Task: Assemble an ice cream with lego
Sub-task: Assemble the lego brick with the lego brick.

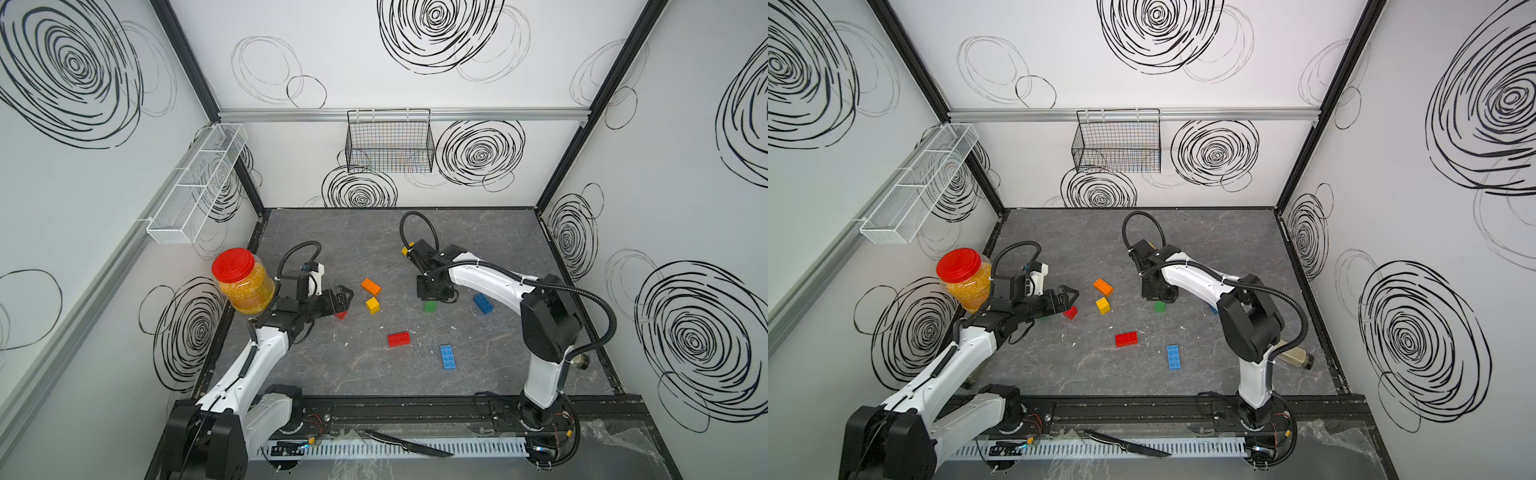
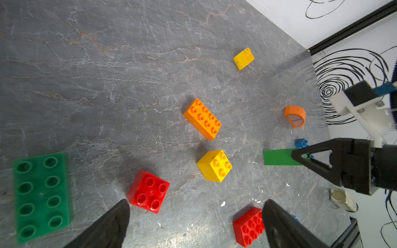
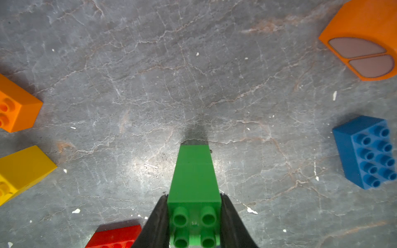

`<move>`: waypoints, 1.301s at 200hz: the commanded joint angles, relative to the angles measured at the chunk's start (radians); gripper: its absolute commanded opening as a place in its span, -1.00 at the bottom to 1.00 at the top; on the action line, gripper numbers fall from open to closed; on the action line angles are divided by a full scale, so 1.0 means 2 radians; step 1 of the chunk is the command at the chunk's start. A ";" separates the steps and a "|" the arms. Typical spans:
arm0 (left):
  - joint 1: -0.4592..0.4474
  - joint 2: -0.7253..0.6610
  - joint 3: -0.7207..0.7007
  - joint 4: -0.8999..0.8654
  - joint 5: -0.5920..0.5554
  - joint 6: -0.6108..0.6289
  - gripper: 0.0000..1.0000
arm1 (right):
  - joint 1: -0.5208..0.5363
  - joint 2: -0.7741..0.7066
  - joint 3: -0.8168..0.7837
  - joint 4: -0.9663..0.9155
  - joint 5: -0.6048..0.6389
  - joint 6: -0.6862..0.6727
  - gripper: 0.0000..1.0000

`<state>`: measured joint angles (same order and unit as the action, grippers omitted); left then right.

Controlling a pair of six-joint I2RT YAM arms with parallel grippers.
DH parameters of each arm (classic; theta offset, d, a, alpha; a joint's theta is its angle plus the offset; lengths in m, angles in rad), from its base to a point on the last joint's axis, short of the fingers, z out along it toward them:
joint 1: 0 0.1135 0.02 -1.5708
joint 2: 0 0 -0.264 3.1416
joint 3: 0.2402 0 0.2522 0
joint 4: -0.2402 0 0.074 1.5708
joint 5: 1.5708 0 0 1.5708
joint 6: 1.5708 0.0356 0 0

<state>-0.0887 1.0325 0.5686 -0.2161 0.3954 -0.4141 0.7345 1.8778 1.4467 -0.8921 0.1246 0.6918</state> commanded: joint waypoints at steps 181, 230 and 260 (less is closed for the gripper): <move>0.003 -0.012 0.007 0.001 -0.007 0.004 0.98 | 0.006 -0.037 0.006 -0.042 -0.013 -0.001 0.53; 0.003 -0.014 0.007 0.002 -0.009 0.004 0.99 | -0.004 -0.092 0.015 -0.071 -0.007 0.010 0.72; 0.002 -0.014 0.007 0.001 -0.010 0.005 0.98 | -0.036 -0.127 0.002 -0.081 -0.005 0.014 0.95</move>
<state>-0.0887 1.0203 0.5686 -0.2237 0.3824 -0.4141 0.7200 1.6798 1.4475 -0.9894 0.0921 0.6971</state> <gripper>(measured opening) 0.991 0.931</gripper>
